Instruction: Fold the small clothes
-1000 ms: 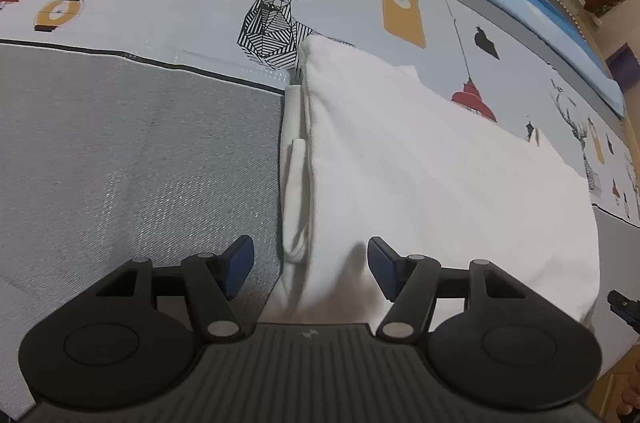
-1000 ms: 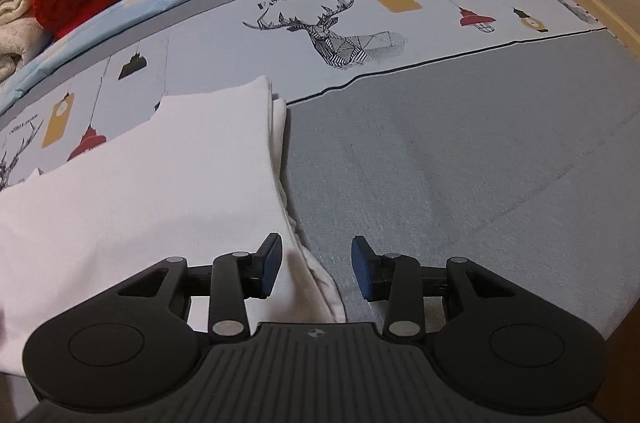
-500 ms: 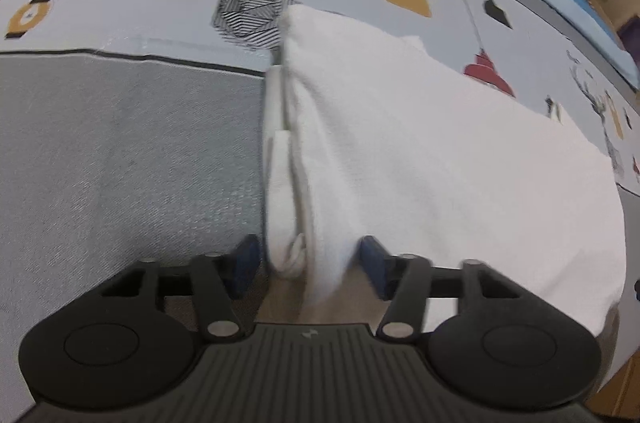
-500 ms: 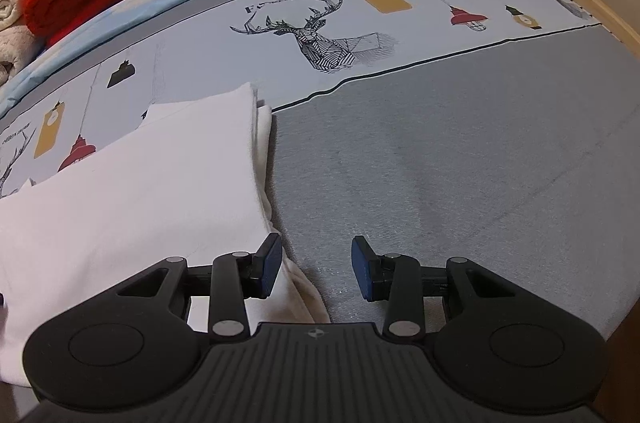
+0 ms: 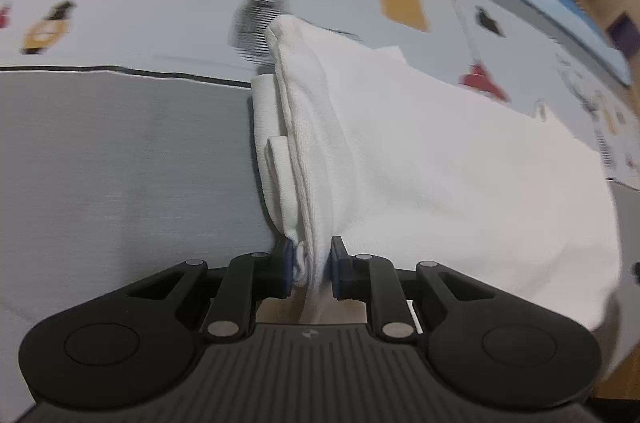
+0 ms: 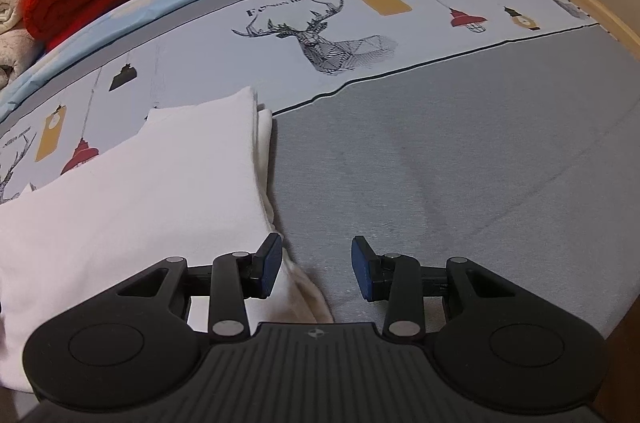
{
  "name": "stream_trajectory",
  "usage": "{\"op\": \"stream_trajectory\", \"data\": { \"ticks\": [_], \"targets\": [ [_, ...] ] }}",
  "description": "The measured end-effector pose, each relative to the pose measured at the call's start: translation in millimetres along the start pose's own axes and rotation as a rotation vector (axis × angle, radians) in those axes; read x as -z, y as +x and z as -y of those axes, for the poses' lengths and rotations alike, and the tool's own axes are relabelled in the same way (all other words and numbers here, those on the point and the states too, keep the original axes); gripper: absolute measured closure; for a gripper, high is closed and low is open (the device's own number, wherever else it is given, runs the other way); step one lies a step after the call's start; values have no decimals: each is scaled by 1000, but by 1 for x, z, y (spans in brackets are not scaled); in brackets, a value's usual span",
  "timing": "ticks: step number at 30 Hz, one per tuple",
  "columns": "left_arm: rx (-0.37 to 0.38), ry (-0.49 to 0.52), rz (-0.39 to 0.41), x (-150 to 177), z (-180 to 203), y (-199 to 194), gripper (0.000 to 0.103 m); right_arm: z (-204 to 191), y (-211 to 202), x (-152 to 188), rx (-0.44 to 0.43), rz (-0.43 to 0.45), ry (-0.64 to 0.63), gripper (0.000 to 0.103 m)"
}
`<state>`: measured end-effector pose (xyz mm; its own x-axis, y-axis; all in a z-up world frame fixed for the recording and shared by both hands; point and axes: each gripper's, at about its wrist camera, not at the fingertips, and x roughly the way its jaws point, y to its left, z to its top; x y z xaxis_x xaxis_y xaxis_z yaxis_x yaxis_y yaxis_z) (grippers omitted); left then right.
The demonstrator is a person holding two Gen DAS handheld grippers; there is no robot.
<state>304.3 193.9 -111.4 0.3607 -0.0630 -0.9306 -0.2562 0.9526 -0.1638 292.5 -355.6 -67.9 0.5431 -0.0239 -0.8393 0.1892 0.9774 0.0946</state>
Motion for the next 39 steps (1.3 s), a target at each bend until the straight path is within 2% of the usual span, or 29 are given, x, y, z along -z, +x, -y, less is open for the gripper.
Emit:
{"op": "stream_trajectory", "data": {
  "ticks": [3,6,10,16,18,19,21,23,31,34,39],
  "targets": [
    [-43,-13,-13,3,-19,-6,83,-9,1,1,-8,0,-15,63],
    [-22,-22,-36,5,-30,-8,76,-16,2,2,-14,0,-28,63],
    [6,-43,-57,5,-41,-4,50,-19,2,3,-17,-2,-36,63],
    [15,-28,-67,6,-41,7,48,-16,2,3,-16,-3,-33,63],
    [16,-14,-54,6,-38,8,53,-13,1,3,-15,-4,-27,63],
    [23,-7,-48,6,-37,8,61,-12,2,3,-14,-4,-25,63],
    [26,-9,-43,5,-35,9,64,-10,2,2,-14,-5,-25,63],
    [34,-11,-45,4,-34,9,73,-9,2,2,-10,-5,-26,63],
    [45,-4,-25,4,-34,1,83,-9,2,1,-13,-3,-26,63],
    [-10,-10,-10,5,-38,-5,84,-11,2,1,-14,-1,-27,63],
    [-263,43,32,5,-43,-18,84,-16,2,2,-20,0,-37,63]
  ]
}}
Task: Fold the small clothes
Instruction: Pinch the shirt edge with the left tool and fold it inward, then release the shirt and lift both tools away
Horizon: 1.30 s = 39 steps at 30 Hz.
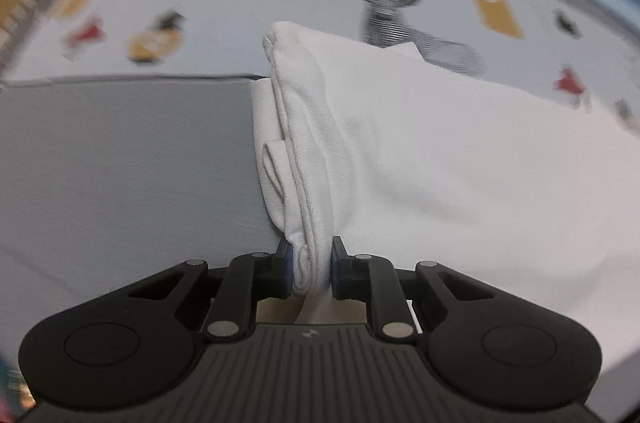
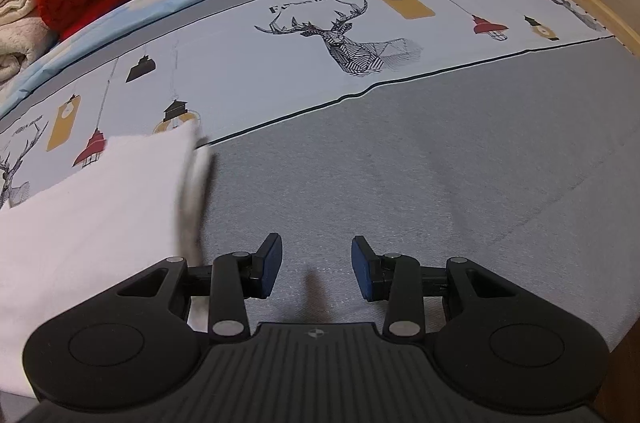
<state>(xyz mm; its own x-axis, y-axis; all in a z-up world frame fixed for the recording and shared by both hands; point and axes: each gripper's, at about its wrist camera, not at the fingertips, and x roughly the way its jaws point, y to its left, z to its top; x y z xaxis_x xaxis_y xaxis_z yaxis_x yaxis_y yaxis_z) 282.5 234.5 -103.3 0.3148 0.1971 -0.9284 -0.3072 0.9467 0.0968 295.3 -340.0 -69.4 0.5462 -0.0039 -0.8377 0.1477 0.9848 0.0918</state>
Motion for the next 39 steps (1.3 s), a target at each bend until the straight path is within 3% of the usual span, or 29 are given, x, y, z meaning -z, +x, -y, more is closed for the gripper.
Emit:
{"op": "stream_trajectory", "data": {
  "ticks": [2,4,7,11,14,18,20,23,26,28,31,35,39],
  "targets": [
    [-41,40,21,0,5,-4,84,-2,0,0,-5,4,-7,63],
    [-9,46,58,-1,10,-12,85,-4,-1,-1,-10,8,-8,63],
    [148,2,114,-4,18,-30,86,-4,-3,-2,-18,15,-4,63],
    [424,-56,158,-3,40,-52,87,-3,-4,-5,-30,23,8,63],
    [623,-45,172,0,69,-67,87,-3,-5,-7,-37,30,6,63],
    [809,-27,163,7,116,-80,85,-2,-4,-9,-38,33,12,63],
    [862,-48,155,7,136,-83,70,-2,-4,-10,-39,33,16,63],
    [1016,-42,154,5,148,-87,54,-5,-3,-10,-47,31,14,63],
    [973,-105,213,1,122,-89,54,-10,-3,-9,-58,28,3,63],
    [925,-160,199,-3,101,-79,54,-13,-4,-9,-83,30,10,63],
    [795,-220,138,-6,76,-58,55,-23,-6,-11,-156,39,13,63],
    [661,-158,50,-3,74,-40,55,-47,-7,-12,-291,35,-10,63],
    [641,-98,39,5,77,-39,55,-85,3,-7,-497,-52,-17,61]
  ]
}}
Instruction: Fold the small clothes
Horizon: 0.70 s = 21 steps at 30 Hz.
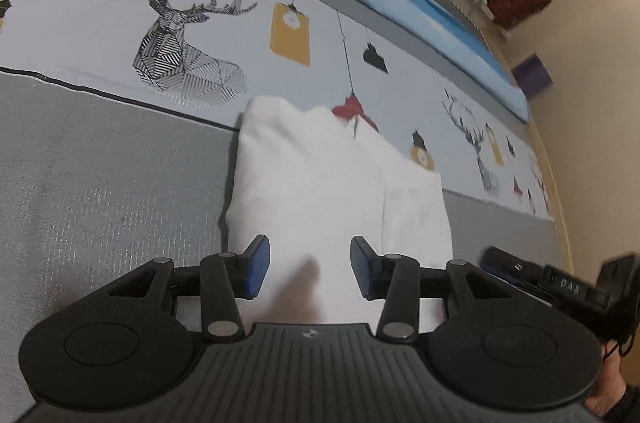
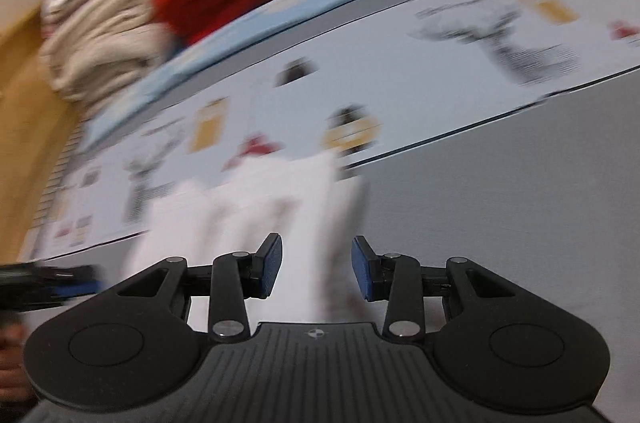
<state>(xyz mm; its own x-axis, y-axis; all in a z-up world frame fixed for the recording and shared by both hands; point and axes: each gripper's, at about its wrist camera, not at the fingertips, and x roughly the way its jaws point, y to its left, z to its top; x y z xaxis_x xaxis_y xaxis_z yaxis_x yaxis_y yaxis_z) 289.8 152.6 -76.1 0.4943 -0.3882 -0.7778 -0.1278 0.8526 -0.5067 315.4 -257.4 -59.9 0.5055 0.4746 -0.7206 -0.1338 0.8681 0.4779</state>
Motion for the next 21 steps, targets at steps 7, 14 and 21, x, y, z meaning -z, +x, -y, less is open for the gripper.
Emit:
{"op": "stream_trajectory", "data": {
  "ticks": [7,14,21],
  "targets": [
    [-19,97,-34,9,10,0,55,-21,63,8,6,-156,82,49],
    [-56,121,-24,7,9,-3,55,-48,86,13,-7,-156,-21,57],
    [-10,135,42,2,16,-11,55,-40,21,-11,-153,159,-35,93]
  ]
}}
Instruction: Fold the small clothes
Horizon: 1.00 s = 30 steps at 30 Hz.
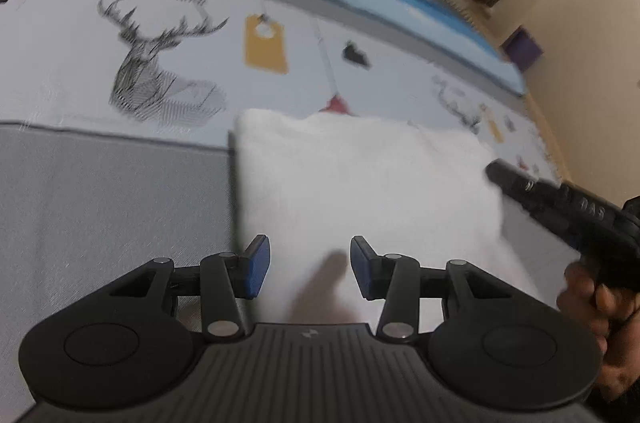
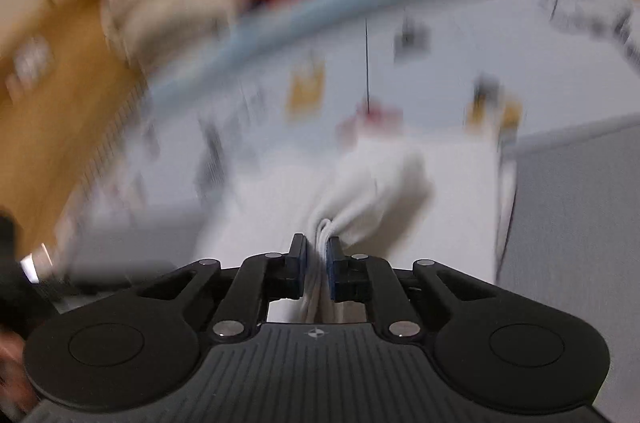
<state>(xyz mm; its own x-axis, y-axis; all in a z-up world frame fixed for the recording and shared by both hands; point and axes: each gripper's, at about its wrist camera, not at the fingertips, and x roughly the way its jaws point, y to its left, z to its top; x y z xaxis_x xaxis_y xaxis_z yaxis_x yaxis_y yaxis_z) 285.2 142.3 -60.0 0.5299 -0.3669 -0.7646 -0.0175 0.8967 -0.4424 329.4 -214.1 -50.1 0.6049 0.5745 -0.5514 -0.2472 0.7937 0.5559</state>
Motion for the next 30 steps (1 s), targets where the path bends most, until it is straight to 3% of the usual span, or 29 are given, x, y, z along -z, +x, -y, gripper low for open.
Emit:
{"op": "stream_trajectory", "data": {
  "ticks": [1,2,4,5,8,11,12,18,24,29,30],
  "targets": [
    [15,7,5,-1,2,0,55,2,-11,-7,32,62,-18,93],
    [28,19,2,-1,4,1,55,4,-15,-11,126,86,-81,93],
    [30,54,-16,1,10,5,55,15,-7,-13,279,32,-113,91],
    [24,75,-28,2,14,8,55,26,0,-14,301,-30,-66,88],
    [21,108,-55,5,21,16,55,47,1,-13,318,-92,39,86],
    [21,127,-71,6,26,22,55,48,-2,-13,293,-115,41,56],
    [20,133,-76,7,27,24,55,47,0,-12,296,-137,31,53],
    [0,176,-106,11,35,36,54,46,0,5,266,-269,-10,53],
    [-19,181,-85,9,38,37,54,46,-19,12,219,-305,-40,53],
    [-44,185,-90,8,39,42,52,38,-17,31,215,-426,-178,53],
    [-44,187,-87,8,40,43,52,37,-17,36,233,-443,-213,60]
  ]
}}
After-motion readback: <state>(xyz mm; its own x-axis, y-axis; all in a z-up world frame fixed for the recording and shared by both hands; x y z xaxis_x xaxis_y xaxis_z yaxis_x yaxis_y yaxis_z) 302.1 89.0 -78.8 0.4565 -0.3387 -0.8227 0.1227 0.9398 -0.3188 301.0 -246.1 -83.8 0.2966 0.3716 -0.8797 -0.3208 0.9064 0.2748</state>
